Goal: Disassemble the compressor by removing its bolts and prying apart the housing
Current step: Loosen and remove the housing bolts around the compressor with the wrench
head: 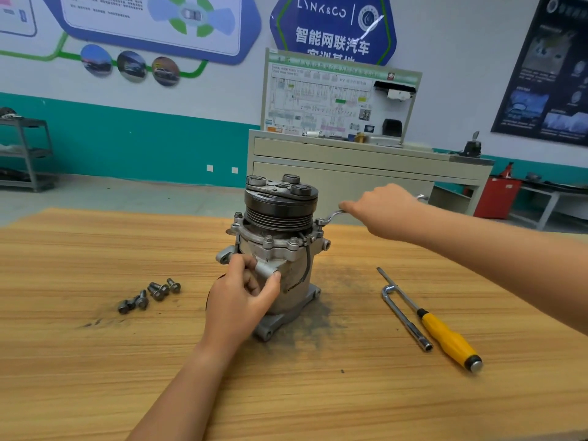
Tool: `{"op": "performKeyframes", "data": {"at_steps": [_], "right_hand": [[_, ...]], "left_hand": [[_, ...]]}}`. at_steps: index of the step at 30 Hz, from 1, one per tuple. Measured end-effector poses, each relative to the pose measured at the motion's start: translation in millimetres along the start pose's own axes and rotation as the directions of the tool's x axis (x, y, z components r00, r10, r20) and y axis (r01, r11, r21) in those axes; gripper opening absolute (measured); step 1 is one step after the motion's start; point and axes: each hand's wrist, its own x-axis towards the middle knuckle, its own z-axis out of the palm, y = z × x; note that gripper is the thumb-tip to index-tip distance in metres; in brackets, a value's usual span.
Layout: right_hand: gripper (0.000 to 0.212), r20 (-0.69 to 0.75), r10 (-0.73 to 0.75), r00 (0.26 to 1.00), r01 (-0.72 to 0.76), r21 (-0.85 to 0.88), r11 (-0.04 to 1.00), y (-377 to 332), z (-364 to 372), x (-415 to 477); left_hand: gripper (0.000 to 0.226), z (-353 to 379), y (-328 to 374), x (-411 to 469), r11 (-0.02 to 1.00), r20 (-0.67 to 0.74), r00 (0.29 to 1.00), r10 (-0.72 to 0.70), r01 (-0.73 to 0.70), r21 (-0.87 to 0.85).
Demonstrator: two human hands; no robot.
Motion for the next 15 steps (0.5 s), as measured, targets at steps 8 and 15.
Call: {"op": "performKeyframes", "data": {"at_steps": [8, 15], "right_hand": [[0.045, -0.243, 0.194, 0.950, -0.106, 0.335, 0.936, -27, 46, 23], [0.027, -0.118, 0.636, 0.763, -0.047, 0.971, 0.236, -17, 1, -5]], "left_hand": [[0.023, -5, -6, 4, 0.997, 0.019, 0.997, 0.080, -0.080, 0.004], [0.029, -1, -10, 4, 0.999, -0.036, 0.999, 0.034, -0.034, 0.024]]}}
